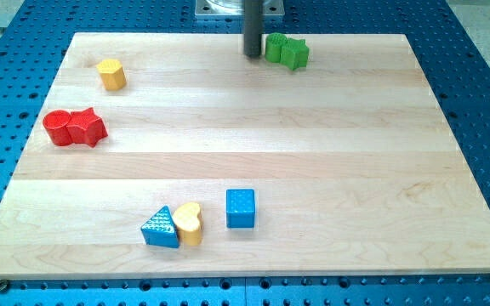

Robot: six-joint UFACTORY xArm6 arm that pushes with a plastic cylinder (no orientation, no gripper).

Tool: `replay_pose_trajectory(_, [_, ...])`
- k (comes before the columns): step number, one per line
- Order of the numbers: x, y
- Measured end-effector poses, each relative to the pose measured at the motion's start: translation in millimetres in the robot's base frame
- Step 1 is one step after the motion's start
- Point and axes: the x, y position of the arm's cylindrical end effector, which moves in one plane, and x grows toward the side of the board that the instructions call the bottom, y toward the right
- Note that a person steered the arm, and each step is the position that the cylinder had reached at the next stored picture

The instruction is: Slide the green blocks diagonally to the cube

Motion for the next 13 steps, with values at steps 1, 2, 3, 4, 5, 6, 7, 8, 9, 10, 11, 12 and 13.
replay_pose_trajectory(1, [0,78])
replay_pose_trajectory(2, [0,121])
replay_pose_trajectory(3, [0,75])
replay_pose_trajectory(4, [6,20])
replay_pose_trajectory(5, [68,30])
replay_pose_trajectory(6, [66,100])
replay_pose_trajectory(7, [68,152])
replay_pose_trajectory(8, [50,245])
replay_pose_trajectory(9, [-17,261])
replay_pose_trajectory(10, [-41,242])
replay_pose_trajectory(11, [-40,216])
replay_pose_trajectory(12, [-40,154])
replay_pose_trajectory(13, [-25,123])
